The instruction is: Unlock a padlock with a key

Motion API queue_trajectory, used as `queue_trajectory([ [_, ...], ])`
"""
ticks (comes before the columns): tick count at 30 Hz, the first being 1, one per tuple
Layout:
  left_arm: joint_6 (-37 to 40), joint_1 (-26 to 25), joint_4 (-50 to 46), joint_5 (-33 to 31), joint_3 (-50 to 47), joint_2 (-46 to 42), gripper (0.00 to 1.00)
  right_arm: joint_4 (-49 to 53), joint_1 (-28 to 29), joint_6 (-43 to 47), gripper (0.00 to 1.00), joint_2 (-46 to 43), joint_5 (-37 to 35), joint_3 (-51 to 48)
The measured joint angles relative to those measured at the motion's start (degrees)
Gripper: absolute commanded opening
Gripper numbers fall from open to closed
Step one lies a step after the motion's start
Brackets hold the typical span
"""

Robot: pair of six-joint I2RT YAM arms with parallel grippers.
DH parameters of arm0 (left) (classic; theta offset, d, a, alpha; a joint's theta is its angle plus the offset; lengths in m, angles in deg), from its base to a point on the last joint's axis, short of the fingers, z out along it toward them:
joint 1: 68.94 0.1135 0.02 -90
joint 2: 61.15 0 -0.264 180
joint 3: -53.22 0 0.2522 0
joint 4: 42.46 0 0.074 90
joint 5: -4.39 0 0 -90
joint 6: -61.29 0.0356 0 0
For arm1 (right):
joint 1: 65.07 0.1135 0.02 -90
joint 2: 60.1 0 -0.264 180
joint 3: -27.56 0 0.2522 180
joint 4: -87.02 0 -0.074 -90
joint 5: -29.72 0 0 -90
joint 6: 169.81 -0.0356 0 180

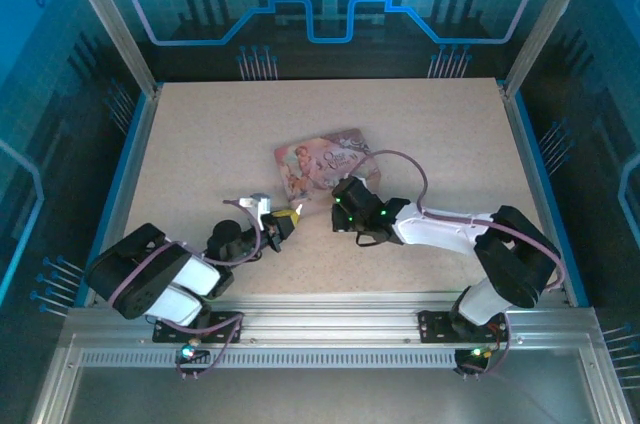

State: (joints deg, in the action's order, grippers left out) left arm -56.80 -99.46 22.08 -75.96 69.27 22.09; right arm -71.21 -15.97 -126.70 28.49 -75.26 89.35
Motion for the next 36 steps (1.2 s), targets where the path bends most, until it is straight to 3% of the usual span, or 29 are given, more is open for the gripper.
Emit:
queue_trajectory([
  [5,1.20,0.00,-3.15,-0.02,-0.11,-4.59,0.00,-1.73,0.28,0.61,0.18,-0.17,-0.72,-1.44],
  [12,3.78,0.00,-15.06,-0.02,-0.11,-17.55,0.00,-3.61,0.39,1.64,0.47,-3.41,-1.11,-5.33],
  [16,5.81,0.00,-24.15,-0.87,-0.09,-27.04,0.00,-2.16,0.46,3.04,0.54,-3.80,-2.54,-4.09],
  [23,7.54,0.00,-34.58,-1.90,-0.07,-36.39,0.00,-2.36,1.38,10.51,0.56,0.00,-5.99,0.81],
  [36,7.72,0.00,-40.00,-1.95,0.11,-37.51,0.00,-2.45,1.90,15.43,0.52,9.75,-12.92,6.38],
])
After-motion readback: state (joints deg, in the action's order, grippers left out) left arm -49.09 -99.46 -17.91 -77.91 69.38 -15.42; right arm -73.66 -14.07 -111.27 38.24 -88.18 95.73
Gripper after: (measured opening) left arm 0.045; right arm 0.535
